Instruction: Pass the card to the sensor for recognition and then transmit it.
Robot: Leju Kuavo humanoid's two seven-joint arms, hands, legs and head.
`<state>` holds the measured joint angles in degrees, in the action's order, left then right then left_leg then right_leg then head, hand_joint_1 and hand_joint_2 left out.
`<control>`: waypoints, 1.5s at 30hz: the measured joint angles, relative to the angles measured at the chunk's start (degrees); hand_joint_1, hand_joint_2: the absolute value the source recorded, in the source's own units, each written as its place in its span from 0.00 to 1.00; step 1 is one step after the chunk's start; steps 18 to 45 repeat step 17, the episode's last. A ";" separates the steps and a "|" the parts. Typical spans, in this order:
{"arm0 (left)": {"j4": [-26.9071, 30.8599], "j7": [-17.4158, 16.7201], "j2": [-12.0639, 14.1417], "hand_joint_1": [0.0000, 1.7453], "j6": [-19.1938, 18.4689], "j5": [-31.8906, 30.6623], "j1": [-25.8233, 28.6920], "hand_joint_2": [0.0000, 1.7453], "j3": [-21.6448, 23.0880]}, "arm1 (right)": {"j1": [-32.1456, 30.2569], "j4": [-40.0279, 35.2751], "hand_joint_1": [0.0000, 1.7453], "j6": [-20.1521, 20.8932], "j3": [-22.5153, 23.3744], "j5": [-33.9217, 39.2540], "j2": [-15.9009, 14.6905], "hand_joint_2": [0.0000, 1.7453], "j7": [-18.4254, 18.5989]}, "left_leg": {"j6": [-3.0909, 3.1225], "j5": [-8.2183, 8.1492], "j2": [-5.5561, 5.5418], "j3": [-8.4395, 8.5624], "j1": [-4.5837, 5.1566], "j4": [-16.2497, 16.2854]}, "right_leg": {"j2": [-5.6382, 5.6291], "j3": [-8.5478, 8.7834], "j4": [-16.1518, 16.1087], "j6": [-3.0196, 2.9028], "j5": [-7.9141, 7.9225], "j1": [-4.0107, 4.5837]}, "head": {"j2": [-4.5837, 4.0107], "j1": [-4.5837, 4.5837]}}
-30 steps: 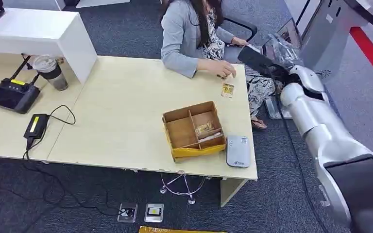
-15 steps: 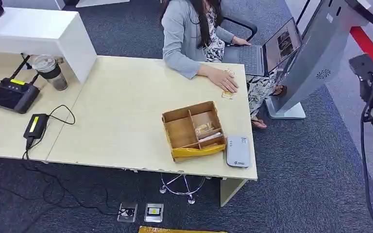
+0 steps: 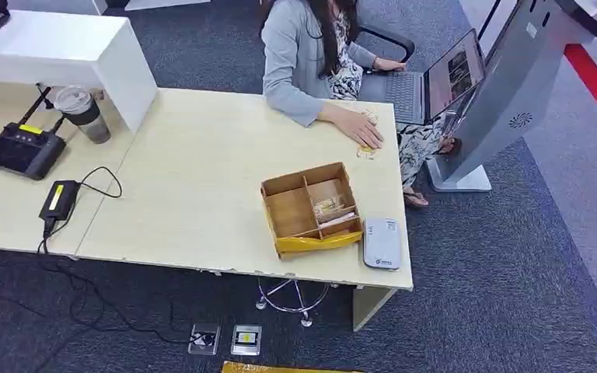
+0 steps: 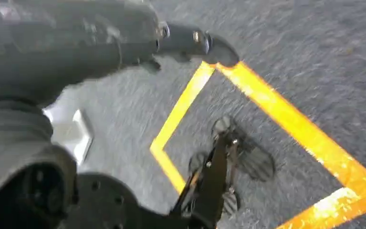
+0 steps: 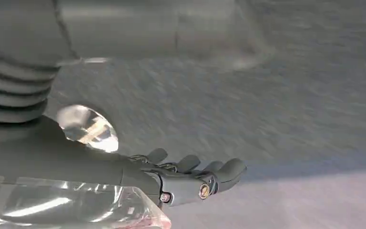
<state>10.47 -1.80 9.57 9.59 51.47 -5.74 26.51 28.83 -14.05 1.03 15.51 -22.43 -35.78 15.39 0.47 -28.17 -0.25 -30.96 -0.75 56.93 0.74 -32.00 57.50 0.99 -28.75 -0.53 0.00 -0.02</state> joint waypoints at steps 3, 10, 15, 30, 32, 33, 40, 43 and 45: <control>0.00 1.81 0.62 0.00 0.37 -3.08 -0.23 0.00 1.97 | -6.32 0.44 0.00 -0.35 3.23 1.53 1.20 1.00 -2.69 | 0.00 0.00 0.02 0.01 -0.02 -0.01 | -0.02 -0.03 0.00 -0.03 -0.05 0.03 | 0.00 0.00; 0.00 6.02 2.91 0.00 3.32 -6.32 -0.60 0.00 5.98 | -17.55 1.36 0.00 -1.49 10.08 4.74 5.40 1.00 -10.91 | -0.08 -0.05 0.12 0.05 -0.07 -0.03 | -0.16 -0.01 0.03 -0.05 -0.10 0.08 | 0.00 0.04; 0.00 7.44 4.30 0.00 2.14 -6.36 -0.81 0.00 7.89 | -19.75 1.90 0.00 -1.68 13.08 4.79 7.90 1.00 -11.98 | -0.14 -0.08 0.30 0.15 -0.07 -0.04 | -0.45 0.00 0.03 -0.05 -0.09 0.07 | 0.00 0.02; 0.00 8.20 4.61 0.00 0.52 -5.68 -0.86 0.00 8.27 | -20.15 2.06 0.00 -1.30 13.99 4.79 8.79 1.00 -12.67 | -0.14 -0.08 0.31 0.16 -0.05 -0.03 | -0.46 0.01 0.02 -0.04 -0.09 0.05 | 0.00 0.00; 0.00 8.20 4.61 0.00 0.52 -5.68 -0.86 0.00 8.27 | -20.15 2.06 0.00 -1.30 13.99 4.79 8.79 1.00 -12.67 | -0.14 -0.08 0.31 0.16 -0.05 -0.03 | -0.46 0.01 0.02 -0.04 -0.09 0.05 | 0.00 0.00; 0.00 8.20 4.61 0.00 0.52 -5.68 -0.86 0.00 8.27 | -20.15 2.06 0.00 -1.30 13.99 4.79 8.79 1.00 -12.67 | -0.14 -0.08 0.31 0.16 -0.05 -0.03 | -0.46 0.01 0.02 -0.04 -0.09 0.05 | 0.00 0.00; 0.00 8.20 4.61 0.00 0.52 -5.68 -0.86 0.00 8.27 | -20.15 2.06 0.00 -1.30 13.99 4.79 8.79 1.00 -12.67 | -0.14 -0.08 0.31 0.16 -0.05 -0.03 | -0.46 0.01 0.02 -0.04 -0.09 0.05 | 0.00 0.00; 0.00 8.20 4.61 0.00 0.52 -5.68 -0.86 0.00 8.27 | -20.15 2.06 0.00 -1.30 13.99 4.79 8.79 1.00 -12.67 | -0.14 -0.08 0.31 0.16 -0.05 -0.03 | -0.46 0.01 0.02 -0.04 -0.09 0.05 | 0.00 0.00; 0.00 8.20 4.61 0.00 0.52 -5.68 -0.86 0.00 8.27 | -20.15 2.06 0.00 -1.30 13.99 4.79 8.79 1.00 -12.67 | -0.14 -0.08 0.31 0.16 -0.05 -0.03 | -0.46 0.01 0.02 -0.04 -0.09 0.05 | 0.00 0.00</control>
